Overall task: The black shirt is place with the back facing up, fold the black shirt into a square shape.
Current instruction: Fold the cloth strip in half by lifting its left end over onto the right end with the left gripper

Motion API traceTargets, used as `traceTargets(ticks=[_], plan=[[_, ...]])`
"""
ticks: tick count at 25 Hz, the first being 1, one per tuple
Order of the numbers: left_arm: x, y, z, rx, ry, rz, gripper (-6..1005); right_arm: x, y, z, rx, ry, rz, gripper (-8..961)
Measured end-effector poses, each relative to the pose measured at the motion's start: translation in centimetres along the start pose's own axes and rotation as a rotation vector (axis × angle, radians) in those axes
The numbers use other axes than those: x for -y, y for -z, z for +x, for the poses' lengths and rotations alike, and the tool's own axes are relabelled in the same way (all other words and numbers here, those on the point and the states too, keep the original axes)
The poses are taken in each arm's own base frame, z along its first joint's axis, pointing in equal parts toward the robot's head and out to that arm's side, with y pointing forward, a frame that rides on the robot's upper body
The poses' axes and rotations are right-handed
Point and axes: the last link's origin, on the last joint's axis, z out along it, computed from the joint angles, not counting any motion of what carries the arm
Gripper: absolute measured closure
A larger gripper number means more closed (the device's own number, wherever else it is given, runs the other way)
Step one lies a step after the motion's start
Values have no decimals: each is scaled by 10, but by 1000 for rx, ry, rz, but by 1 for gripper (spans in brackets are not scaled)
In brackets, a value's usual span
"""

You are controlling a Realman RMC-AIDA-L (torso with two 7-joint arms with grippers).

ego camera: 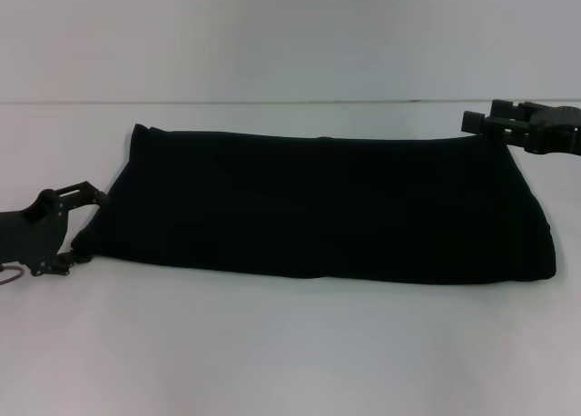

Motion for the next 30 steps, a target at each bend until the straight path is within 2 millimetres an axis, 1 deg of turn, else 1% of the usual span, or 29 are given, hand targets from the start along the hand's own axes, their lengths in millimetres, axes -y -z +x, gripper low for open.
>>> traceTargets(ticks=[5, 19, 30], plan=[[1, -2, -2, 4, 9, -2, 51, 0, -1, -1, 1, 2, -1, 145], [-3, -4, 2, -20, 1, -8, 50, 0, -1, -2, 1, 3, 0, 145], [-5, -4, 3, -21, -41, -12, 51, 0, -2, -2, 2, 6, -1, 145]])
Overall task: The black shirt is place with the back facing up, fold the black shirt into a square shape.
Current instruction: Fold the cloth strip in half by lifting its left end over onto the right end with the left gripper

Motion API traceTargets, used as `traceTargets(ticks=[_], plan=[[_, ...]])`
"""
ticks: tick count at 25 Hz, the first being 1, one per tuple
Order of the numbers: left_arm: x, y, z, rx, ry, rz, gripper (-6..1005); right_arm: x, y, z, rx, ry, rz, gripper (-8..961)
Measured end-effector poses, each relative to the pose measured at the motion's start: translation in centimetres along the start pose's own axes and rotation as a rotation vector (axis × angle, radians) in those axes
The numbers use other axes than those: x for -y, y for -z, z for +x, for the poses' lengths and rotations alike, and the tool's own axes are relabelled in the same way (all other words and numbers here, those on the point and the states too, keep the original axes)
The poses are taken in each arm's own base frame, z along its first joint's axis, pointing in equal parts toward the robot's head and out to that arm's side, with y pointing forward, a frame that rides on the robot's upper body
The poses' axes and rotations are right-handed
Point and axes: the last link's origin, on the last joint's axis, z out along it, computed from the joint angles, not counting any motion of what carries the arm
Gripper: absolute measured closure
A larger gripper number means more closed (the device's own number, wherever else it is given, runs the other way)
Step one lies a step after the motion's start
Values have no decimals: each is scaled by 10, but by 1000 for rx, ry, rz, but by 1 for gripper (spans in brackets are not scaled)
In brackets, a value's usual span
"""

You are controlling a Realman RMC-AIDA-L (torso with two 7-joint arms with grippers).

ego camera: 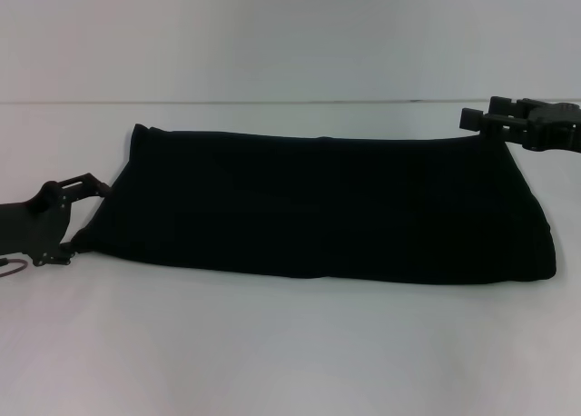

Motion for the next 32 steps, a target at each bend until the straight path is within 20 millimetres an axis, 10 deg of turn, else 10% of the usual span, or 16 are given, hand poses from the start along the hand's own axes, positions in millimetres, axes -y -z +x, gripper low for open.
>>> traceTargets(ticks=[7, 21, 32], plan=[[-2, 0, 0, 8, -28, -4, 52, 0, 0, 0, 0, 0, 0, 153], [1, -2, -5, 31, -100, 4, 652, 1, 1, 1, -1, -2, 4, 154], [6, -2, -5, 27, -142, 22, 893, 1, 2, 2, -1, -3, 4, 155]])
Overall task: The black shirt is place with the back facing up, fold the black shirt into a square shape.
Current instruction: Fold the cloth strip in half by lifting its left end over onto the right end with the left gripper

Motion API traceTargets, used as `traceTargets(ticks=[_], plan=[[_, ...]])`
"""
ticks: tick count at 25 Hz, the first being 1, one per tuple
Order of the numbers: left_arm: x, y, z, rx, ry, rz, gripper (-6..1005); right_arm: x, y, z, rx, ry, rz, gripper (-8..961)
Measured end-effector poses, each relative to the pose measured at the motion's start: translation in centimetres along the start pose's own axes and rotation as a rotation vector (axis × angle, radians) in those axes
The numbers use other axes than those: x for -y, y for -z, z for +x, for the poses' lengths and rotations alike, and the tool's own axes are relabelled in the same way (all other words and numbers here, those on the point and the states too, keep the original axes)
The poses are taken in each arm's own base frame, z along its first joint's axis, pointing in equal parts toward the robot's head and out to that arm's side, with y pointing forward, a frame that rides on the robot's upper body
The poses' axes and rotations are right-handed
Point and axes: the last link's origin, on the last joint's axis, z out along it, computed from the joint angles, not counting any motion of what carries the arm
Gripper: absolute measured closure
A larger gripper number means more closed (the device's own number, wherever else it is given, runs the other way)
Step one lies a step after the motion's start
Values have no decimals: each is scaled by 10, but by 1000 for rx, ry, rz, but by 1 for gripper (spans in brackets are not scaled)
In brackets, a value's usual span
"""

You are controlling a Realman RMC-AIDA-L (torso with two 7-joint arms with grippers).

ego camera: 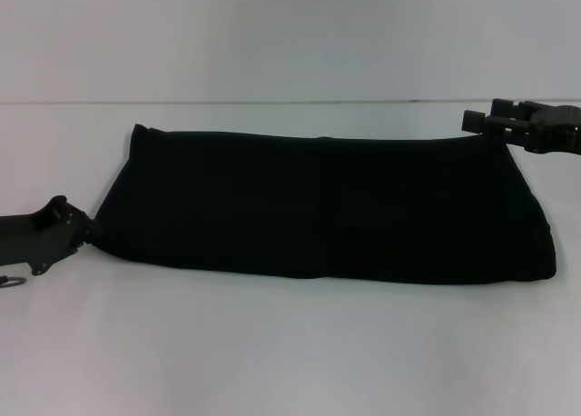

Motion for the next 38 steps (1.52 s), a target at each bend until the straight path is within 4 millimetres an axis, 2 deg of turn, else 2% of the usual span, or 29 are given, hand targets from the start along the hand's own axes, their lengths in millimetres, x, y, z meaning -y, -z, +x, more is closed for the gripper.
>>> traceTargets(ticks=[5, 8, 16, 25, 34, 38], plan=[[0, 1, -1, -1, -38, -13, 949, 0, 1, 1, -1, -2, 1, 155], [-2, 2, -1, -2, -85, -37, 949, 0, 0, 3, 1, -8, 1, 155], [0, 18, 3, -54, -338, -112, 949, -2, -5, 5, 32, -32, 18, 155], [24, 54, 17, -145, -539, -21, 950, -8, -14, 2, 105, -69, 11, 155], [50, 103, 35, -220, -599, 125, 950, -7, -27, -1, 124, -76, 52, 154], [60, 118, 39, -229, -606, 181, 950, -6, -27, -4, 141, -79, 60, 154]])
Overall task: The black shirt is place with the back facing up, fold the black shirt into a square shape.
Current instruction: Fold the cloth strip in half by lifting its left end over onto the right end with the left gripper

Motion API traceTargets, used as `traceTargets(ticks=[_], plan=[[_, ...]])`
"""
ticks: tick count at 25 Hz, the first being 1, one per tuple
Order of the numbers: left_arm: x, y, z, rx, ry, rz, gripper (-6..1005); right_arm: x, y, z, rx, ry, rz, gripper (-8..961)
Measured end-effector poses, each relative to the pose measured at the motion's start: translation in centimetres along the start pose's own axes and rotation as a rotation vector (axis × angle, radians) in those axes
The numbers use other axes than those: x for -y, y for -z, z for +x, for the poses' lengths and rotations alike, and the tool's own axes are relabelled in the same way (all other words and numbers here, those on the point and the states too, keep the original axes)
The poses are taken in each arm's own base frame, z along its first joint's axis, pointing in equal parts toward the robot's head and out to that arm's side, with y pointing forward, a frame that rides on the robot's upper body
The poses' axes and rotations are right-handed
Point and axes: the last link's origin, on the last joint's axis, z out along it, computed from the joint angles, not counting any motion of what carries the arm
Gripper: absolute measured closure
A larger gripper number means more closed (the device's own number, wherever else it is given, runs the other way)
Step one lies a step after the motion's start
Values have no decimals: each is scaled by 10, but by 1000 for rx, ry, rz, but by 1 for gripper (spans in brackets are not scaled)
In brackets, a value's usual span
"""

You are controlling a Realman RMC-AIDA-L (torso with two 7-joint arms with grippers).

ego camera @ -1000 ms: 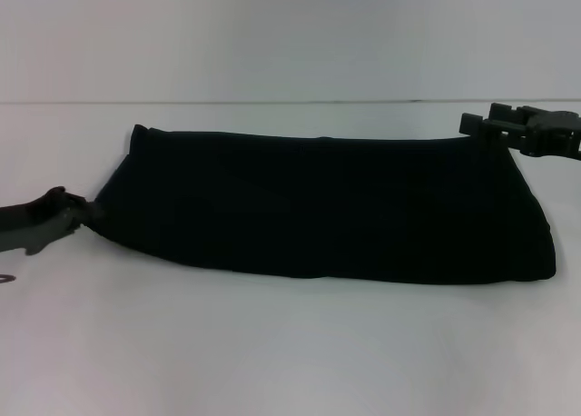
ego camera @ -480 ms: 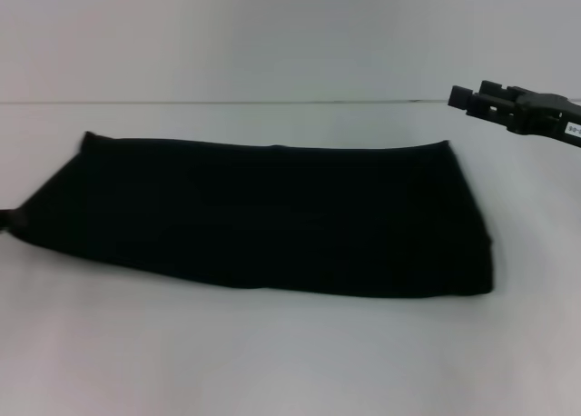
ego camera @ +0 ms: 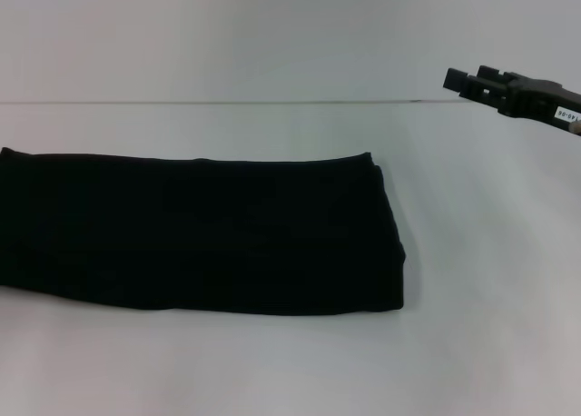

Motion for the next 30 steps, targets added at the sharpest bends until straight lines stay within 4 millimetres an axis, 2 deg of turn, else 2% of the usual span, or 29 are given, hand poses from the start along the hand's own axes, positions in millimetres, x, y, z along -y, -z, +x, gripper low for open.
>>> traceTargets(ticks=[5, 9, 13, 16, 19, 22, 23, 25, 28, 30], plan=[[-2, -1, 3, 8, -14, -2, 950, 3, 3, -2, 16, -3, 16, 154], [-24, -7, 17, 18, -45, -100, 950, 7, 8, -2, 35, -3, 29, 154], [-74, -15, 40, 64, -110, -325, 950, 14, 17, -1, 61, -20, 65, 154], [-133, -25, 61, 103, -181, -543, 951, 19, 27, 1, 84, -33, 85, 154], [-195, -46, 68, 169, -229, -704, 951, 25, 41, 3, 102, -38, 101, 154], [-253, -69, 59, 233, -267, -806, 951, 32, 60, 6, 125, -36, 119, 155], [-271, -77, 54, 247, -281, -828, 951, 32, 60, 6, 125, -36, 119, 155], [-300, -89, 40, 272, -295, -859, 951, 35, 68, 8, 128, -38, 129, 155], [-326, -110, 12, 278, -251, -870, 951, 38, 76, 10, 125, -36, 134, 155], [-330, -125, -6, 260, -178, -867, 951, 39, 80, 11, 124, -32, 137, 154]])
